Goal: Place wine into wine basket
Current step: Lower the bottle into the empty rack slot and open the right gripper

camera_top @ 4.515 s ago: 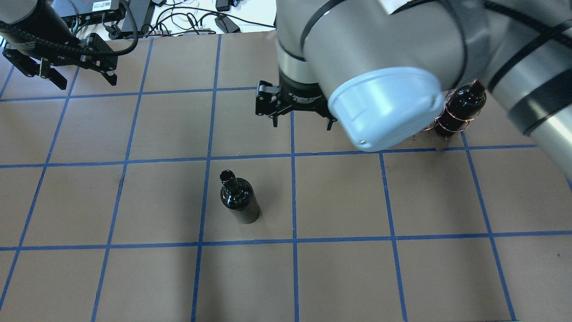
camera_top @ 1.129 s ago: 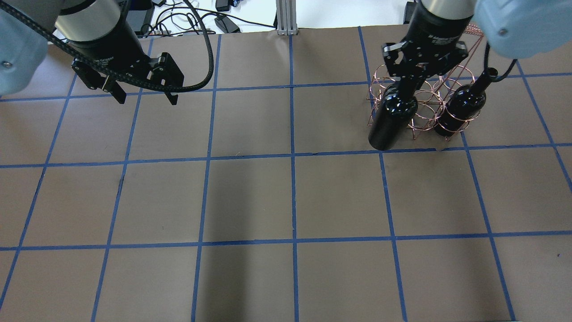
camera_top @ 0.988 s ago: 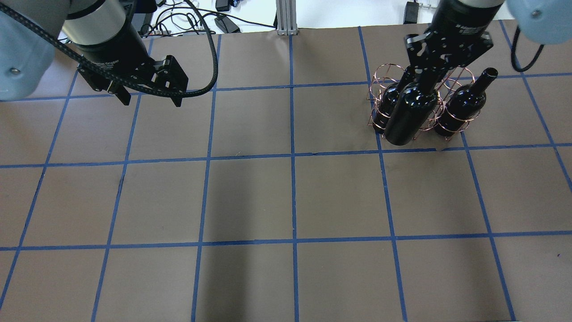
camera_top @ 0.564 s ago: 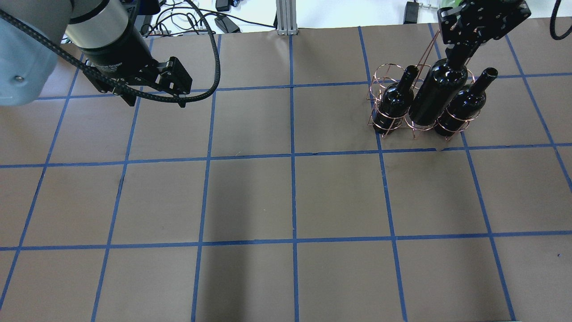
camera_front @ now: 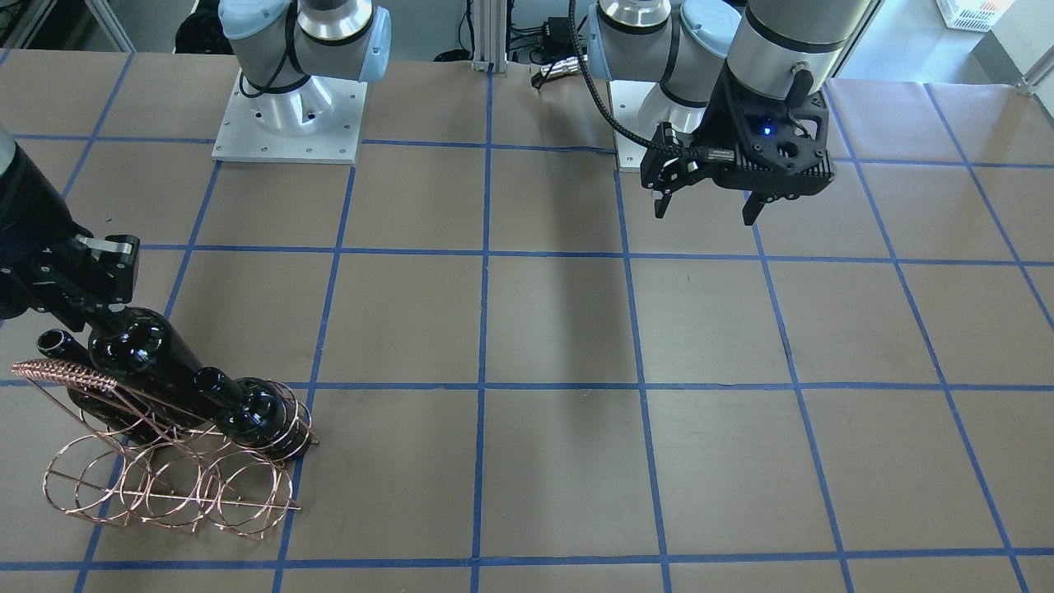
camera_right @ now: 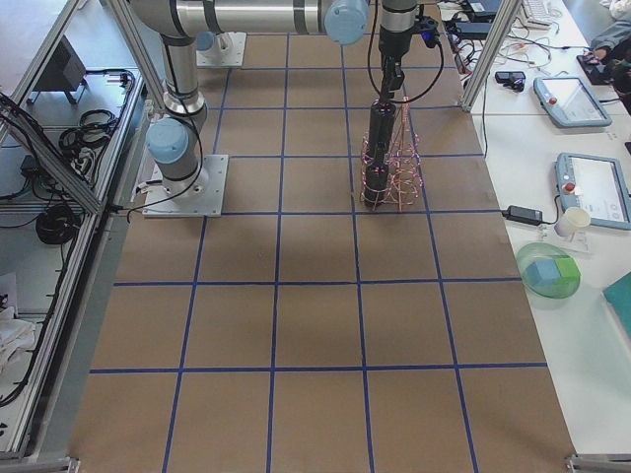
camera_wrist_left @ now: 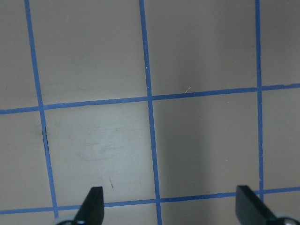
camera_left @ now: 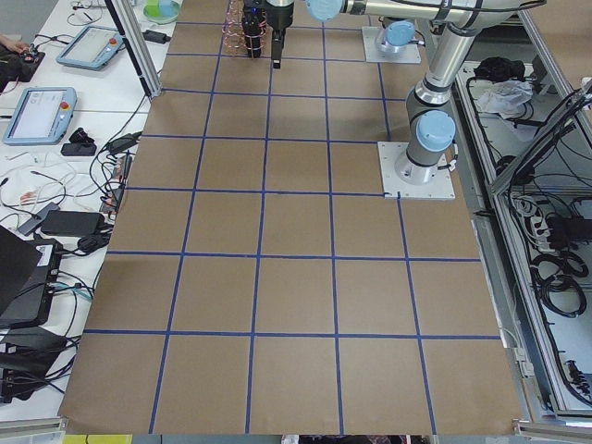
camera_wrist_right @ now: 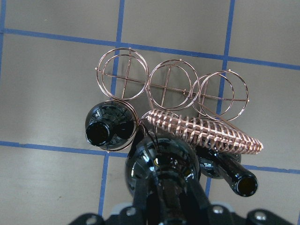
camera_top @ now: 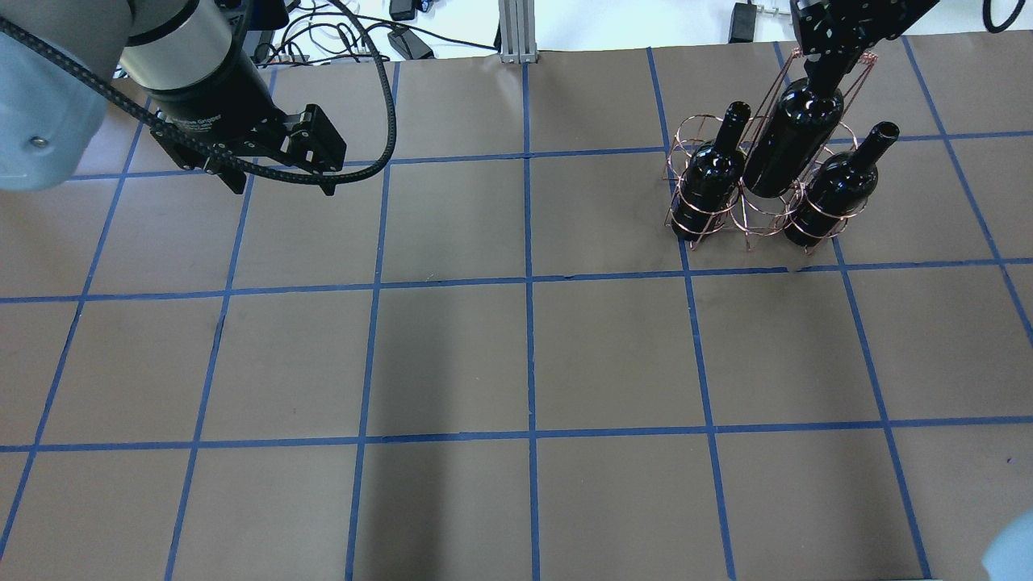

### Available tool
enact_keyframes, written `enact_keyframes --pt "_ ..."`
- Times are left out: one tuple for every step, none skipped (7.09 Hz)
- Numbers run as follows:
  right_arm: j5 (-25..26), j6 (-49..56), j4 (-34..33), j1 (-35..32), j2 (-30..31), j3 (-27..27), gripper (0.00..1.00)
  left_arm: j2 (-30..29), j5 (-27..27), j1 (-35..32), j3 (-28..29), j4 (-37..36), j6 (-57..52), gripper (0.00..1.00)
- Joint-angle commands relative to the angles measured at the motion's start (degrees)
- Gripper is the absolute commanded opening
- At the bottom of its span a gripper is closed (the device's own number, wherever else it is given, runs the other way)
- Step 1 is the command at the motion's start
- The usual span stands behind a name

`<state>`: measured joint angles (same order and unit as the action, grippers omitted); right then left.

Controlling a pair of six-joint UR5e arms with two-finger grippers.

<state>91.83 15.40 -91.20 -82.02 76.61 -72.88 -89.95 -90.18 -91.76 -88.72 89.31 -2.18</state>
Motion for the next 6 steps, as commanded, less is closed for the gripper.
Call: enact_keyframes --pt "-0.42 3.30 -0.30 1.51 -0.32 -1.21 0.12 0.21 -0.43 0.18 -0.66 0.16 -0.11 1.00" --pt "-0.69 3.32 -0.47 1.60 -0.32 -1.56 0.12 0.21 -0.26 0.09 -0.67 0.17 -0.11 1.00" --pt "-0.78 3.41 -0.56 1.60 -0.41 -1.65 0.12 0.21 -0.26 0.09 -0.75 0.17 -0.02 1.00" --pt "-0.69 3.49 -1.60 1.60 -0.93 -2.00 0.12 0.21 -0.26 0.09 -0.75 0.08 -0.02 1.00" --pt "-0.69 3.67 -3.09 1.69 -1.55 -2.44 0.12 0.21 -0.35 0.09 -0.75 0.43 -0.02 1.00" --pt "-0.78 3.67 -3.46 1.69 -1.99 -2.62 0.12 0.21 -0.35 0.09 -0.84 0.34 -0.02 1.00"
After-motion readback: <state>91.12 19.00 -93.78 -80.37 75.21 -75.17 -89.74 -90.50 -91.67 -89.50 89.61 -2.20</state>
